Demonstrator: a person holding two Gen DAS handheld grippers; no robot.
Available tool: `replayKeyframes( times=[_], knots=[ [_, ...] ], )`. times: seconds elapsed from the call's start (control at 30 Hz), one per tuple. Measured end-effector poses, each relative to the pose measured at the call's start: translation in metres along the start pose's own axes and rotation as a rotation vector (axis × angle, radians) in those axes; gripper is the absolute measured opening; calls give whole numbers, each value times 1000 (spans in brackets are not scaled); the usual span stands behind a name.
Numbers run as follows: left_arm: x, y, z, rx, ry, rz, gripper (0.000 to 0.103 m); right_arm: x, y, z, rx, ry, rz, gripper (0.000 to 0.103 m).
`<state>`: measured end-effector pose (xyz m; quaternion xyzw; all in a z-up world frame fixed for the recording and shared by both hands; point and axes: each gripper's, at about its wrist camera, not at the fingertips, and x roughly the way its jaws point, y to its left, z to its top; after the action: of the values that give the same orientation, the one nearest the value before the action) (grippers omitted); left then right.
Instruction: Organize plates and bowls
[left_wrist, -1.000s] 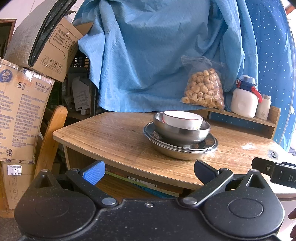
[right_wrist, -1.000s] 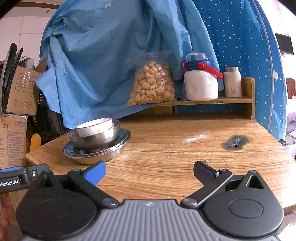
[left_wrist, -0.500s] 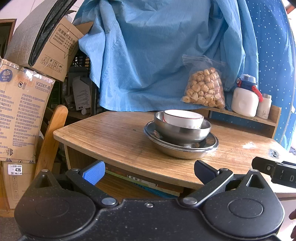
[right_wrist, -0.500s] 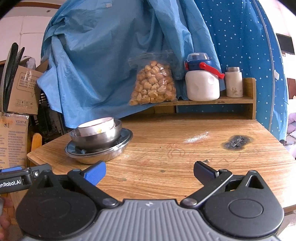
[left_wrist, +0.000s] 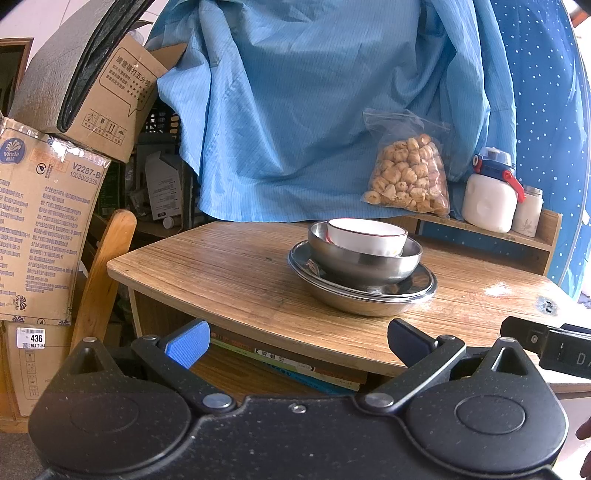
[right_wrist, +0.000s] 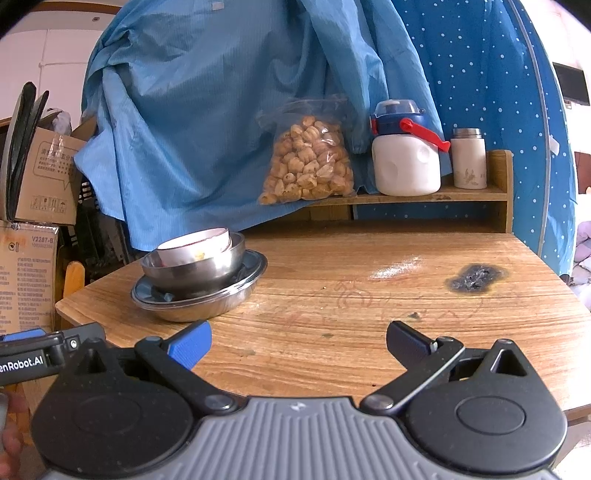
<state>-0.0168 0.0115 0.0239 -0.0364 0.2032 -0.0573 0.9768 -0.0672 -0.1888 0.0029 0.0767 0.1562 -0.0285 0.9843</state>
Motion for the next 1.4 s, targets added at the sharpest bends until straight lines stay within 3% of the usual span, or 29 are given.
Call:
replayKeyframes(
  times=[1.4],
  knots=[
    [0,1,-3,-4,12,-3,102,1,2,-3,-4,16,14,103]
  ],
)
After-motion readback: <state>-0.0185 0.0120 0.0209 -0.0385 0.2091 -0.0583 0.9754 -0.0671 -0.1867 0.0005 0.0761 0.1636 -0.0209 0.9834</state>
